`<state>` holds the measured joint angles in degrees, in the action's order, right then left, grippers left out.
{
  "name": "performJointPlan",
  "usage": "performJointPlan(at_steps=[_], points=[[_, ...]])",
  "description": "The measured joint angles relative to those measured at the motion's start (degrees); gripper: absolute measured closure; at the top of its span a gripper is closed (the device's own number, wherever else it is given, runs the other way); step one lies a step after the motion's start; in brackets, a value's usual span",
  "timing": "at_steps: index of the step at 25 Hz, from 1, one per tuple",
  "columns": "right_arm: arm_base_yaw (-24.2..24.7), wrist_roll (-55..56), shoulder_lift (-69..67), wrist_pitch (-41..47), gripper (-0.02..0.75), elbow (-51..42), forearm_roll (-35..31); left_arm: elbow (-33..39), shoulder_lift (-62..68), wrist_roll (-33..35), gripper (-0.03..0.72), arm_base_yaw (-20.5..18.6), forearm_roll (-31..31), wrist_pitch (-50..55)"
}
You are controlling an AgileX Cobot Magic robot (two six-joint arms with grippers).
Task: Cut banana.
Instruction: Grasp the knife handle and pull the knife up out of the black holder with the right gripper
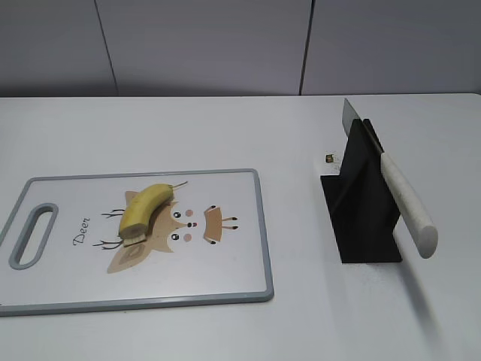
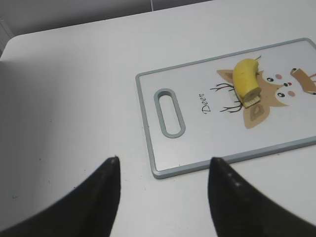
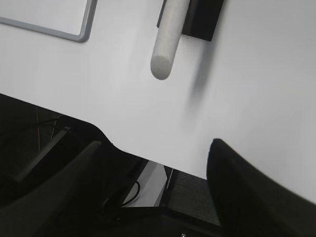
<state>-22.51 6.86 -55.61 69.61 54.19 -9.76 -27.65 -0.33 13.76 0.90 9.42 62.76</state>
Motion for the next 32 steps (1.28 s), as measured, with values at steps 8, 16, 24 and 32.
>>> performJointPlan(at_steps=[8, 16, 24, 32], points=[[0.0, 0.2, -9.8, -1.0, 0.249, 5.5, -0.2, 0.0, 0.0, 0.0, 0.137, 0.0, 0.0, 0.0], [0.0, 0.3, -20.0, -4.4, 0.249, 7.9, 0.4, 0.0, 0.0, 0.0, 0.137, 0.0, 0.0, 0.0], [0.0, 0.3, -26.9, -8.1, 0.249, 8.0, 2.1, 0.0, 0.0, 0.0, 0.137, 0.0, 0.0, 0.0], [0.0, 0.5, -32.7, -8.7, 0.249, 8.0, 2.2, 0.0, 0.0, 0.0, 0.137, 0.0, 0.0, 0.0]])
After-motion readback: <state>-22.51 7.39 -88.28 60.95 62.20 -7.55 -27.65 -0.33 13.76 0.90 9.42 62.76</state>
